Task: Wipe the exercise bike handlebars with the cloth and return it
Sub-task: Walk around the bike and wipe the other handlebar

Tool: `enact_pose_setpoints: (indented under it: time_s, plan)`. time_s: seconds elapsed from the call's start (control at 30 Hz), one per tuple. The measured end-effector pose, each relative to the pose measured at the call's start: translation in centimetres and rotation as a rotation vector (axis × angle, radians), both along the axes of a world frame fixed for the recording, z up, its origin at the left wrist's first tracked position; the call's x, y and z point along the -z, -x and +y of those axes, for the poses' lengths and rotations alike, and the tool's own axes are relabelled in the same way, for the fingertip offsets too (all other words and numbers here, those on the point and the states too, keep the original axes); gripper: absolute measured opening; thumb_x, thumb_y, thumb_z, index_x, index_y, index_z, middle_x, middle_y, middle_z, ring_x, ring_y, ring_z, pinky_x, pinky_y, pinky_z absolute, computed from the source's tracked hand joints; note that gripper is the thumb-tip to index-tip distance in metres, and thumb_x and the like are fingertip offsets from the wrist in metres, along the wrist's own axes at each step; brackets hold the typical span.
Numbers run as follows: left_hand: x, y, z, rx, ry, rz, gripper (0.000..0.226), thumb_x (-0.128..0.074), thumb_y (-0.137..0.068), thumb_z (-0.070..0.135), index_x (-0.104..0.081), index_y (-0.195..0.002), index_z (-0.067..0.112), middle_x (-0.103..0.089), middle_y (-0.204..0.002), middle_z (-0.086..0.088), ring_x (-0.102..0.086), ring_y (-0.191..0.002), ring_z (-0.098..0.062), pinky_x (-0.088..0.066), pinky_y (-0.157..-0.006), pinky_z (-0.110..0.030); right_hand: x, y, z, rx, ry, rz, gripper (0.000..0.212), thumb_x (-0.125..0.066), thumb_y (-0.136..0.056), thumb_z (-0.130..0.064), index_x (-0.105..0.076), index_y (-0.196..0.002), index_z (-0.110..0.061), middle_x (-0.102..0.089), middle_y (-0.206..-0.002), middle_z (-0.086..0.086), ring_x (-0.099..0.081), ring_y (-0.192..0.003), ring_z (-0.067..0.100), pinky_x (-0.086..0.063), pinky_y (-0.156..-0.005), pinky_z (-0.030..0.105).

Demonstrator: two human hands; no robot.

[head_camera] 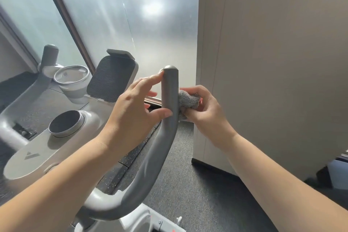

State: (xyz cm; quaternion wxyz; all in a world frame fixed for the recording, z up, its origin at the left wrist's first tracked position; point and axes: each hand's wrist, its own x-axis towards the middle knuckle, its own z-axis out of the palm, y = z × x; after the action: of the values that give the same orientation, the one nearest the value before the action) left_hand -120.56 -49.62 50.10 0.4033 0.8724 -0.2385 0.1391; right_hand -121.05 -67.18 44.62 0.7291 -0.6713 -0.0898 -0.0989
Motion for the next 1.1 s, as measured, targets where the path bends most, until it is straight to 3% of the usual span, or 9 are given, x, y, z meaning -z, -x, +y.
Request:
enact_pose_setpoints:
  time_s: [0.17,0.3,0.37,0.47,0.57,0.7,0.83,0.93,1.1]
  plan:
    - [0.2,0.1,0.2,0.016,0.002,-0.007,0.078,-0.081,-0.066,0.023,-0.042,-0.126,0.051,-0.052,-0.121,0.027,-0.058,-0.100,-0.005,-0.053,-0.080,-0.038,-3.0,-2.5,0.1,0.099,-0.150,-0.016,0.029,-0.060,-0.084,0.004,-0.053,-0.099,-0.020,-0.064,-0.091,0.002,-0.063,-0.088,0.021,-0.051,-0.085,0.061]
    - [0.3,-0.1,0.2,0.006,-0.016,-0.012,0.081,-0.081,-0.065,0.024,-0.040,-0.133,0.044,-0.049,-0.116,0.035,-0.058,-0.101,-0.005,-0.051,-0.079,-0.031,-4.3,-3.4,0.2,-0.072,-0.256,0.029,0.029,-0.055,-0.075,-0.002,-0.049,-0.101,-0.014,-0.059,-0.099,0.012,-0.057,-0.093,0.029,-0.048,-0.088,0.062]
    - [0.4,-0.1,0.2,0.002,-0.018,-0.014,0.082,-0.081,-0.065,0.025,-0.040,-0.134,0.040,-0.050,-0.116,0.033,-0.058,-0.101,-0.006,-0.050,-0.082,-0.032,-4.4,-3.2,0.1,-0.225,-0.445,0.094,0.030,-0.062,-0.079,-0.018,-0.048,-0.105,-0.009,-0.055,-0.106,0.016,-0.053,-0.099,0.032,-0.047,-0.090,0.060]
    - [0.4,-0.1,0.2,0.004,-0.018,-0.030,0.081,-0.081,-0.065,0.026,-0.041,-0.134,0.038,-0.052,-0.118,0.029,-0.058,-0.101,-0.009,-0.050,-0.084,-0.036,-4.8,-3.6,0.3,-0.203,-0.595,0.170,0.050,-0.042,-0.092,-0.049,-0.056,-0.093,-0.001,-0.065,-0.094,0.015,-0.062,-0.092,0.031,-0.057,-0.075,0.047]
    - [0.4,0.0,0.2,0.000,-0.027,-0.039,0.081,-0.081,-0.065,0.027,-0.040,-0.134,0.038,-0.053,-0.119,0.026,-0.058,-0.102,-0.009,-0.050,-0.087,-0.037,-5.0,-4.8,1.2,-0.110,-0.547,0.188,0.047,-0.040,-0.098,-0.038,-0.052,-0.110,0.006,-0.066,-0.094,0.017,-0.063,-0.085,0.029,-0.057,-0.069,0.041]
    - [0.3,0.0,0.2,-0.012,-0.047,-0.047,0.080,-0.080,-0.066,0.027,-0.040,-0.134,0.039,-0.052,-0.117,0.027,-0.057,-0.103,-0.009,-0.048,-0.088,-0.033,-4.6,-5.2,1.5,-0.153,-0.552,0.189,0.031,-0.040,-0.100,-0.027,-0.045,-0.124,-0.008,-0.066,-0.096,0.009,-0.066,-0.080,0.019,-0.057,-0.068,0.035]
    - [0.4,-0.1,0.2,-0.032,-0.092,-0.087,0.078,-0.079,-0.067,0.031,-0.041,-0.135,0.036,-0.053,-0.114,0.028,-0.057,-0.107,-0.015,-0.049,-0.088,-0.038,-3.4,-4.0,1.1,-0.213,-0.372,0.143,0.043,-0.031,-0.101,-0.030,-0.047,-0.130,-0.002,-0.065,-0.112,0.013,-0.067,-0.093,0.021,-0.055,-0.073,0.034]
    - [0.6,-0.2,0.2,-0.053,-0.124,-0.133,0.077,-0.078,-0.067,0.034,-0.042,-0.135,0.036,-0.056,-0.109,0.024,-0.057,-0.107,-0.019,-0.050,-0.086,-0.043,-1.8,-2.4,1.1,-0.187,-0.258,0.128,0.044,-0.036,-0.100,-0.033,-0.048,-0.132,-0.005,-0.060,-0.125,0.021,-0.062,-0.110,0.031,-0.053,-0.083,0.043]
    - [0.9,-0.3,0.2,-0.057,-0.130,-0.148,0.077,-0.079,-0.068,0.032,-0.041,-0.135,0.038,-0.055,-0.106,0.017,-0.057,-0.103,-0.020,-0.051,-0.083,-0.045,-0.1,0.3,1.3,-0.202,-0.305,0.160,0.055,-0.045,-0.088,-0.036,-0.049,-0.130,-0.002,-0.061,-0.122,0.019,-0.063,-0.104,0.026,-0.054,-0.088,0.043]
